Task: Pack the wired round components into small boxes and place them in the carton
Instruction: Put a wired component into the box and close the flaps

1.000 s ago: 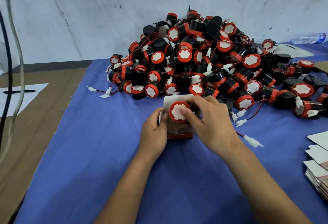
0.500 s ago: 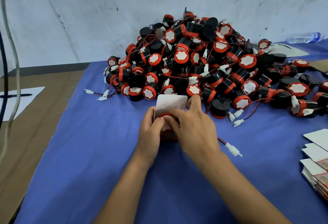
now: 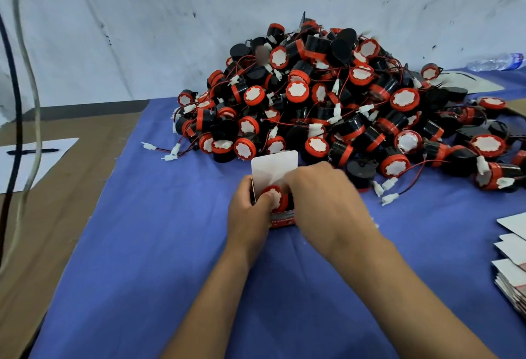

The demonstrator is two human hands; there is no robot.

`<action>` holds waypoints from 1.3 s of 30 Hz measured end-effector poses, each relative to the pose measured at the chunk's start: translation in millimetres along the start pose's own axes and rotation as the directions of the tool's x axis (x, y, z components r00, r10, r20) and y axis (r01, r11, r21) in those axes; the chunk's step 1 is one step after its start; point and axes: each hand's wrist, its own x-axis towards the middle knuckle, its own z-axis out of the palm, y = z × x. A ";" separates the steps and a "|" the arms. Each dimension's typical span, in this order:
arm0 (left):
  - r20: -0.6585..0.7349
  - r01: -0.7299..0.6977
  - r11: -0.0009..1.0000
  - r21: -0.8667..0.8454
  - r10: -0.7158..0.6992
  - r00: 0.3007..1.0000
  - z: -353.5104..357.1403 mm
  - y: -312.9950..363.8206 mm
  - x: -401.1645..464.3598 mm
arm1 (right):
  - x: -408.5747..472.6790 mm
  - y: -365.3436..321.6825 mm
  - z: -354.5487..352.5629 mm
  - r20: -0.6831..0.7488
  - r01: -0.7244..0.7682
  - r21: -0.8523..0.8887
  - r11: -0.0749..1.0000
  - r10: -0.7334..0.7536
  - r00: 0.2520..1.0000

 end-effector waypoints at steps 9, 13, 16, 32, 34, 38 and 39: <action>-0.003 -0.033 0.999 0.034 0.033 0.999 -0.2 1.5 0.6 | 4.1 -20.1 16.0 0.210 -0.017 -0.186 0.982 0.056 0.976; -0.015 -0.066 0.995 0.070 0.067 0.998 2.0 0.6 1.9 | 3.0 -16.8 13.1 0.217 0.010 -0.134 0.991 0.020 0.976; -0.005 -0.087 0.990 0.112 0.089 0.996 3.5 -1.3 2.6 | -4.7 -7.0 0.6 0.146 -0.014 0.012 1.000 0.012 0.989; -0.008 -0.102 0.982 0.161 0.104 0.995 1.6 5.4 2.5 | 10.9 7.1 36.8 -0.275 -0.021 0.307 0.952 0.110 0.955; 0.000 -0.078 0.985 0.153 0.078 0.997 1.8 6.8 2.1 | 12.8 5.6 46.0 -0.194 -0.052 0.210 0.976 0.094 0.977; 0.028 -0.056 0.992 0.114 0.053 0.998 0.5 6.5 3.4 | 26.1 3.2 40.7 -0.055 -0.079 0.128 0.989 0.087 0.995; 0.035 -0.059 0.993 0.097 0.056 0.998 0.2 6.7 3.1 | 29.9 2.2 36.4 -0.021 -0.075 0.106 0.991 0.078 0.997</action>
